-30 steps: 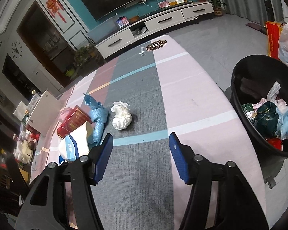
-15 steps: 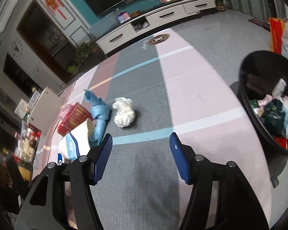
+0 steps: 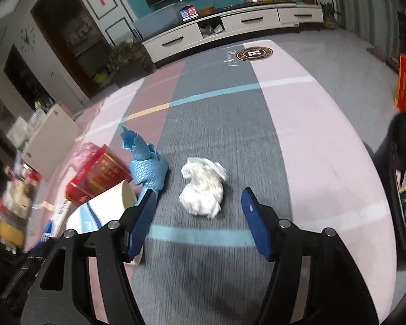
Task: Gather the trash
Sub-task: 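Grasp the white tissue with the right tool while the left tool grasps the medicine box, then carry the tissue and medicine box over the black bin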
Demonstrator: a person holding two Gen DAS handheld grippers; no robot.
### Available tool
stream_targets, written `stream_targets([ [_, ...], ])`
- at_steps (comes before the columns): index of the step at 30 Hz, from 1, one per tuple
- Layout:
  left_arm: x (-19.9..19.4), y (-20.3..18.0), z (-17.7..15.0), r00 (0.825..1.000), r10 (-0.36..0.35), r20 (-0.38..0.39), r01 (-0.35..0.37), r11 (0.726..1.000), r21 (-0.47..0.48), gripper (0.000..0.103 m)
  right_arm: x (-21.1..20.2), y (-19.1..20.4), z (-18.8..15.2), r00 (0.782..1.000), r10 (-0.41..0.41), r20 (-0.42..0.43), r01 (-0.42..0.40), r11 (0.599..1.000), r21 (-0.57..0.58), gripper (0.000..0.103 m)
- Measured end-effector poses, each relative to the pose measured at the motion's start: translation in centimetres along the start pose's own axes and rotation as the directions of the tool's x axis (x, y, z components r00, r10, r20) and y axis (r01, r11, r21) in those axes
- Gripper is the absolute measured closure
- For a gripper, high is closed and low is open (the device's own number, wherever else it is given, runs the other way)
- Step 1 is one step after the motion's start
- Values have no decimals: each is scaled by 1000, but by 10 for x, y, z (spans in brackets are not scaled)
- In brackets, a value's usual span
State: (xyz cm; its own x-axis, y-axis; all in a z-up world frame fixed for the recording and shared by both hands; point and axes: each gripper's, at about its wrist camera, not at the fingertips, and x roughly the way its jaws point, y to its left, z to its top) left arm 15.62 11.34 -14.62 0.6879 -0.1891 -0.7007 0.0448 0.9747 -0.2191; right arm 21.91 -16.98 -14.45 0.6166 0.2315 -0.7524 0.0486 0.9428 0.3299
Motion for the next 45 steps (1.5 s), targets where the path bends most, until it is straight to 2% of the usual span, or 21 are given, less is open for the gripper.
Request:
stream_targets([
  [1,-3,1,1,1000,1,10,-1,1000,2,58,3,2,1,1000,-3,0,3,1000,-8,39],
  [3,-7,1,2,1000,-3,19,3,1000,3,58,9,5,2,1000,-29,-7,29,999,-20,46],
  [7,-14,-2,2,999,-40,28,39,999,20,60,21,12,0,997,-69,-32,67,997,-47,72],
  [11,-26,-5,0,997,-54,60,52,998,43,61,16,17,-1,996,-95,1,95,993,-76,83],
  [22,-61,-6,1,985,-57,160,49,997,59,61,-35,20,-11,995,-31,91,37,997,-74,85],
  [27,-71,-21,1,977,-64,206,44,994,100,61,-54,15,-17,994,-2,109,8,998,-57,85],
  [33,-89,-46,-1,959,-133,248,98,984,150,61,-75,12,-24,992,6,128,3,998,-70,85],
  [36,-92,-57,-3,950,-201,237,164,973,164,61,-86,7,-27,990,-3,142,14,997,-74,85],
  [45,-92,-98,-11,930,-289,225,234,942,241,61,-112,-10,-32,980,-39,193,50,997,-51,85],
])
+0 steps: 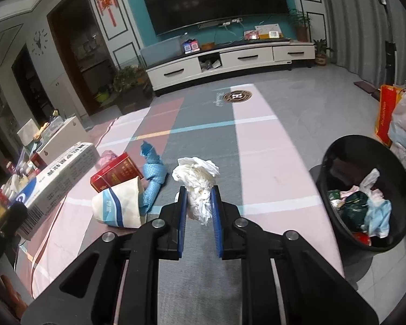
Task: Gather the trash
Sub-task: 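Carry the tissue and medicine box over the black bin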
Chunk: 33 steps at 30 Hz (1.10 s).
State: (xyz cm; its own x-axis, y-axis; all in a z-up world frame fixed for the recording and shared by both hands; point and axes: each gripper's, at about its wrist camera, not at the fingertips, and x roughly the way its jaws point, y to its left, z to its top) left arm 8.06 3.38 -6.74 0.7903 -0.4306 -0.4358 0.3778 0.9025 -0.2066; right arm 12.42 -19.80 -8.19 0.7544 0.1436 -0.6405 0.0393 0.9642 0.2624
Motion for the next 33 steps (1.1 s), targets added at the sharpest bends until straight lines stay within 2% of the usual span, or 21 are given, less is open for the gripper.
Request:
stream_targets([
  [7,12,-24,-5,997,-71,-29,72,997,25,61,-18,-24,-1,1000,-13,26,12,999,40,85],
  [13,24,-46,-6,995,-89,-44,91,995,39,61,-32,-48,-2,999,-22,40,20,997,70,85],
  [19,41,-87,1,991,-120,-56,125,989,77,60,-52,-85,-4,997,-44,63,36,990,136,85],
  [33,102,-183,-7,966,-206,-159,229,962,146,60,-94,-183,-19,976,-191,103,155,946,284,85],
])
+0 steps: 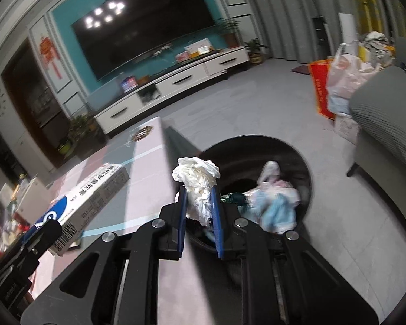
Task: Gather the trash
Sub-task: 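Carry the tissue and medicine box over the black bin, then open both tools to drop the tissue and box into the bin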
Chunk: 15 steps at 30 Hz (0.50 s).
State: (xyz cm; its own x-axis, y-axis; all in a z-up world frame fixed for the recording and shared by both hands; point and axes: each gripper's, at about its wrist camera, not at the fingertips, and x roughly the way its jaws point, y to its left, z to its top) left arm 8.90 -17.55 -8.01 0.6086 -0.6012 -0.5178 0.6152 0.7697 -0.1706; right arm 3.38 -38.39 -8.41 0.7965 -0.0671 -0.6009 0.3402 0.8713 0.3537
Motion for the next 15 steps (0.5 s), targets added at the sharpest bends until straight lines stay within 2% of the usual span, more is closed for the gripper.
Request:
stream_targets([
  [7,47,-23,12,996,-74,-49,74,997,1,60,5,-40,6,999,-50,-10,50,996,67,84],
  [10,77,-30,13,991,-100,-94,99,995,-9,60,14,-48,6,998,-56,-29,58,994,90,84],
  [15,114,-34,13,985,-93,-144,93,996,-9,57,42,-52,12,996,-41,-81,49,994,98,82],
])
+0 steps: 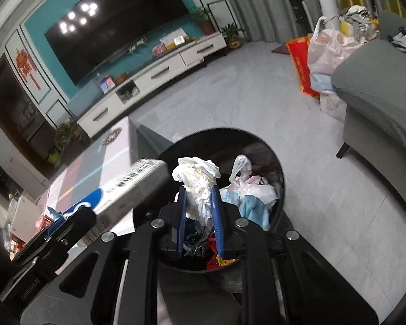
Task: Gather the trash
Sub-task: 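Open both tools to drop the tissue and box into the bin, then move both open tools back toward the paper cup and red pack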
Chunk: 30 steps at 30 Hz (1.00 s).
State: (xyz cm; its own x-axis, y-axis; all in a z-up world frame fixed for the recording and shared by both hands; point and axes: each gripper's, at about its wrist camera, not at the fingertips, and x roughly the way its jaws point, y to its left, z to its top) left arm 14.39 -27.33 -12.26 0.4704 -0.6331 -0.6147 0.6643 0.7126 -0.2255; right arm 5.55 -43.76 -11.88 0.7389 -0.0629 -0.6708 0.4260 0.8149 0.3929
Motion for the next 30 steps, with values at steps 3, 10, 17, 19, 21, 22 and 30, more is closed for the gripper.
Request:
stream_targets([
  [3,16,3,2,1000,4,-29,-4,1000,4,52,15,-4,2,1000,-15,-22,15,1000,26,74],
  [10,16,13,-2,999,-28,-17,28,999,-40,23,21,-20,4,999,-18,-34,22,993,112,48],
  [17,-12,19,-15,1000,-2,0,2,1000,-31,18,16,-10,-1,999,5,-37,-2,995,100,48],
  [19,-26,24,-23,1000,18,4,-18,999,-28,17,14,0,-1,999,21,-33,-18,997,79,48],
  [21,-39,29,-31,999,33,7,-33,999,-27,16,13,10,0,999,43,-34,-41,997,58,48],
  [22,-47,33,-35,999,43,6,-43,999,-30,16,12,17,-2,998,59,-38,-57,997,44,48],
  [30,-110,77,-63,982,187,11,-185,978,-95,12,11,89,-21,971,213,-107,-220,974,-55,47],
])
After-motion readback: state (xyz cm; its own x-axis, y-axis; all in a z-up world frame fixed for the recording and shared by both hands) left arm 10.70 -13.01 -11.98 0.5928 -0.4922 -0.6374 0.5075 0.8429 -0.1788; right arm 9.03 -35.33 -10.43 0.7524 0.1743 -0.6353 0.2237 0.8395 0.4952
